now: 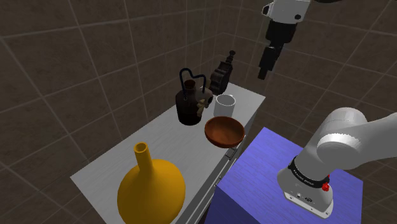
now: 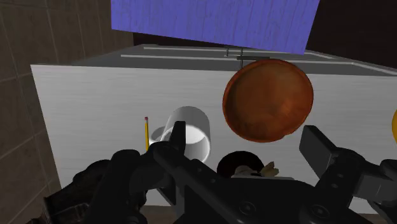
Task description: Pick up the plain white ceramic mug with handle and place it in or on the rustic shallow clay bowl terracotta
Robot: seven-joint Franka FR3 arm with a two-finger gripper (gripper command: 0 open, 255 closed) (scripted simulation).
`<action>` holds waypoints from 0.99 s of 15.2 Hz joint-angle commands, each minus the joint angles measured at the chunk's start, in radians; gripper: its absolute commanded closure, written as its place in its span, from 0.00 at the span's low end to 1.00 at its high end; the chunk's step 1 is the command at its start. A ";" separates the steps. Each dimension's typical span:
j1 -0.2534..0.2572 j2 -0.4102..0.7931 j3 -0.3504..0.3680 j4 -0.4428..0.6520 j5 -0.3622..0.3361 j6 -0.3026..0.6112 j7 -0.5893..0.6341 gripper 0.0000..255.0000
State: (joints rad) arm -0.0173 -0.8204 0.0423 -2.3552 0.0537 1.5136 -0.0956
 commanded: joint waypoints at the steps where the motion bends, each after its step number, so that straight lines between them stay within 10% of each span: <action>1: 0.000 0.000 0.000 0.000 0.000 0.000 0.000 0.00; 15: -0.025 0.330 0.046 -0.168 0.002 0.545 0.054 0.00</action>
State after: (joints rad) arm -0.0399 -0.5278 0.0841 -2.5247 0.0566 2.0177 -0.0471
